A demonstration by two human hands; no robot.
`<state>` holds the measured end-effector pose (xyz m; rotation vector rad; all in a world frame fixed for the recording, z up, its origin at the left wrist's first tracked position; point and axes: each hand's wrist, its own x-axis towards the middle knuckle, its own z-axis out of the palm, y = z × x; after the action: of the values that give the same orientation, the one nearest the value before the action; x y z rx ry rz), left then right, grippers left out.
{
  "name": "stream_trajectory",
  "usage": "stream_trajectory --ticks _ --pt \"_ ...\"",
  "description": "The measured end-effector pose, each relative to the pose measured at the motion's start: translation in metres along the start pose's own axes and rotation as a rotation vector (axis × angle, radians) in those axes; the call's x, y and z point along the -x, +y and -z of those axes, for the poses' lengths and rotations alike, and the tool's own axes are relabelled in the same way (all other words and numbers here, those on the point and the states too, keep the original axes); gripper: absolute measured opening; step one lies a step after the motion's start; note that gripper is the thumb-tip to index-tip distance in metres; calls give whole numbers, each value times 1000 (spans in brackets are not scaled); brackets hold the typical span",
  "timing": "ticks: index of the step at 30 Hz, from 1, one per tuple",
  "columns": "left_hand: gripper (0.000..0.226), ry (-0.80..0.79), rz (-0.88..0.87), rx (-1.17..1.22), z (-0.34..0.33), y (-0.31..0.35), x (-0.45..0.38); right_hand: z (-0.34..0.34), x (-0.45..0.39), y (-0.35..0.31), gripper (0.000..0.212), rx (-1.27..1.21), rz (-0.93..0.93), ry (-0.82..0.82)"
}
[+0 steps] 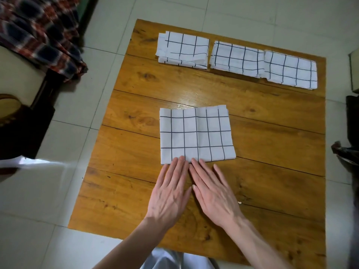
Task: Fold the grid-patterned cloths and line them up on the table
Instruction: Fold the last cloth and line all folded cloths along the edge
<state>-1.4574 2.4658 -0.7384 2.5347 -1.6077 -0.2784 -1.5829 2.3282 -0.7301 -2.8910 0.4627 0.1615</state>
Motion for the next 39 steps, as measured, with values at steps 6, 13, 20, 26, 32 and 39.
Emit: stream_trajectory --ticks 6,13,20,26,32,39 --pt "65 -13 47 17 0 -3 2 -3 0 6 59 -8 -23 -13" --pt "64 -24 111 41 2 -6 8 1 7 27 60 -9 -140 -8" --pt "64 -35 132 36 2 -7 10 0 23 49 67 -5 -353 8" --pt "63 -19 141 93 1 -9 10 0 19 43 64 -35 -438 59" --pt "64 2 161 104 0 -3 9 0 13 27 66 -67 -505 99" --pt "67 22 152 82 0 8 5 3 -5 -4 60 -59 -123 10"
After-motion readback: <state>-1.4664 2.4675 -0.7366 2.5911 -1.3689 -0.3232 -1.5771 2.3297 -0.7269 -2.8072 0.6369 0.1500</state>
